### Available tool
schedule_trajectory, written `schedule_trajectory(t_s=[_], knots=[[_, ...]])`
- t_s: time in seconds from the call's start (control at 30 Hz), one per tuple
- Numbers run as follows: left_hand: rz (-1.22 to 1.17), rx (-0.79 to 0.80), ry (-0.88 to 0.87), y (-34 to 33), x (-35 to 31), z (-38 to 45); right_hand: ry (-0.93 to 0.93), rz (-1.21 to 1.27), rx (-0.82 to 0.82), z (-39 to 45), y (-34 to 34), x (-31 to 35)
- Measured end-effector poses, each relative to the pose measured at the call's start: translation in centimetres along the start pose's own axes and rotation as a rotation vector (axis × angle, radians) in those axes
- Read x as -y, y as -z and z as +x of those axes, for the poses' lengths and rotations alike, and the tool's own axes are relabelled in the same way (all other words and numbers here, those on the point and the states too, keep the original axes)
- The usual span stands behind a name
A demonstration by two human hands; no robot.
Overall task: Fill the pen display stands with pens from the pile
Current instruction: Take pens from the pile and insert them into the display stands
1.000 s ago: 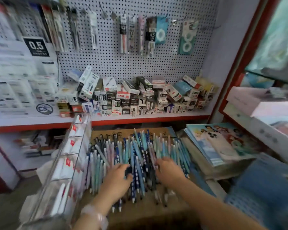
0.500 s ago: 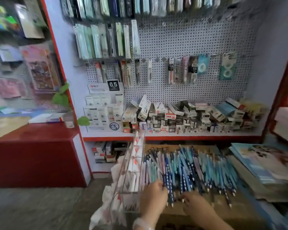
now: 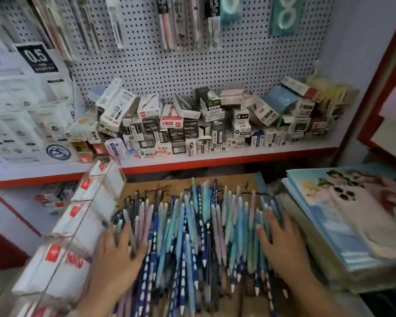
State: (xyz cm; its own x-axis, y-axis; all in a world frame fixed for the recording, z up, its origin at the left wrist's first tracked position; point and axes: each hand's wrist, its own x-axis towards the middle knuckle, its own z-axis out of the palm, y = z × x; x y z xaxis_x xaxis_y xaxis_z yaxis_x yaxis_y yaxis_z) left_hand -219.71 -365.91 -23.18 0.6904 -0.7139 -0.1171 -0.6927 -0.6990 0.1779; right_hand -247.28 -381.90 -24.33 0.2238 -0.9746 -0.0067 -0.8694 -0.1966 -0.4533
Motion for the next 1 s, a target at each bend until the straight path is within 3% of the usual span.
schedule_trajectory(t_s=[0.1,0.2,0.27,0.57,0.87,1.0], knots=[[0.061,-0.147,-0.018,-0.4,0.2,-0.1,0.021,-0.035,-0.014,0.4,-0.6,-0.5],[-0.074,-0.183,-0.013,-1.0,0.4,-0.5,0.093,-0.040,-0.048,0.1,-0.9,-0.8],[-0.181,-0.172,-0.035,-1.4,0.6,-1.3,0.111,-0.024,-0.031,-0.6,-1.0,-0.9],[-0.090,-0.030,-0.088,-0.7,-0.4,-1.2,0.149,0.176,0.013,-1.7,-1.7,0.5],[-0.196,0.040,-0.072,-0.9,-3.4,-1.5,0.152,0.281,0.050,-1.5,-2.0,1.7],[-0.263,0.083,-0.089,-0.6,-3.9,-2.2,0.173,0.342,0.145,-2.6,-2.3,4.4]])
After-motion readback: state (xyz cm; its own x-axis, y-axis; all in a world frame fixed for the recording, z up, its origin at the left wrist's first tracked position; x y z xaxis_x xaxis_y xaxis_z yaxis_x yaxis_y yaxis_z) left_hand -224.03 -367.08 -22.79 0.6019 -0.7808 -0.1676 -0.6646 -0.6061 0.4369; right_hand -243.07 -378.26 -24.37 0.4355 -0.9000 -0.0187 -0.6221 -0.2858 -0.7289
